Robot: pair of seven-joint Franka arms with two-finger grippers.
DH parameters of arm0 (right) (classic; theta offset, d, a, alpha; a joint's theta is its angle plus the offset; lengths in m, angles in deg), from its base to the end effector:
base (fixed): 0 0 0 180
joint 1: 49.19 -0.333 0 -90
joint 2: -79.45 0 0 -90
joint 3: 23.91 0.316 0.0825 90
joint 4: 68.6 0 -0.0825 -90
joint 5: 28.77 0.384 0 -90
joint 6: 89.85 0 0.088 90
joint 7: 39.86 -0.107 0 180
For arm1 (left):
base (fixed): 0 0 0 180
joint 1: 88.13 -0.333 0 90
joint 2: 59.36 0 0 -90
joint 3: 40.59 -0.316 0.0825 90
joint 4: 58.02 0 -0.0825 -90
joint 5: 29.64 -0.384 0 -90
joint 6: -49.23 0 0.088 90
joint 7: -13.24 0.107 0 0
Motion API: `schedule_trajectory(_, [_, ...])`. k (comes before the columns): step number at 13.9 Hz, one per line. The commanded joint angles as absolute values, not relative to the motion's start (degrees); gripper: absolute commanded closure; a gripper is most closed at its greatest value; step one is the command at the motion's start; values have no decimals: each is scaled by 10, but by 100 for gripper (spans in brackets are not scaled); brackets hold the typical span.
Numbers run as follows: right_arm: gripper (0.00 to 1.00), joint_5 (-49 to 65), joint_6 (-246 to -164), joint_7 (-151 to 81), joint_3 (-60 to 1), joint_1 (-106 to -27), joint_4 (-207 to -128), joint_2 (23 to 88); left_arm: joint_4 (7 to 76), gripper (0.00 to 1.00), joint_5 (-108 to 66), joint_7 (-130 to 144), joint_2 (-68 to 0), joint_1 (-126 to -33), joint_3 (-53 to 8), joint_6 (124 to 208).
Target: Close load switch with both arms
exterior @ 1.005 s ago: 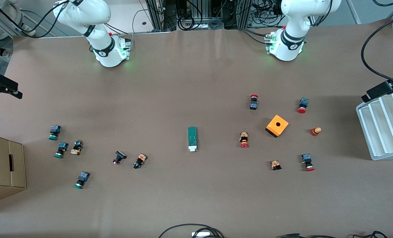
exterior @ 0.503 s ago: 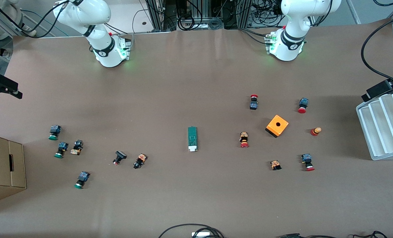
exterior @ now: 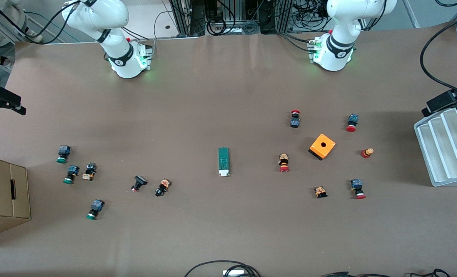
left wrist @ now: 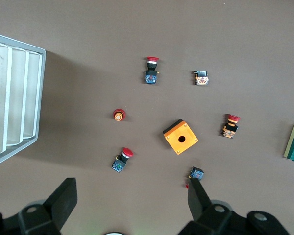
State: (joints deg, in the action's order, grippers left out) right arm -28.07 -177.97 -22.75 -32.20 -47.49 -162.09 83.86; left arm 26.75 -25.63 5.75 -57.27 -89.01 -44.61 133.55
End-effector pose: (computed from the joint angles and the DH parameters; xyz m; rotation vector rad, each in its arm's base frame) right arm 0.5187 -0.0932 0.6342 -3.1087 -0.1947 0.0181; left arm 0.5547 0.0387 0.6387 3.0575 0.3236 -0.0704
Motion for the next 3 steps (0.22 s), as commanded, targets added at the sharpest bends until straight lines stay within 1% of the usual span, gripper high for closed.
schedule_trajectory(1, [0, -298, -1780, -224, -323, -480, -1609, 832, 255, 0, -264, 66, -571, -891, -445, 1322])
schedule_trajectory(3, [0, -298, -1779, -224, -323, -480, -1609, 833, 255, 0, -264, 66, -572, -891, -445, 1322])
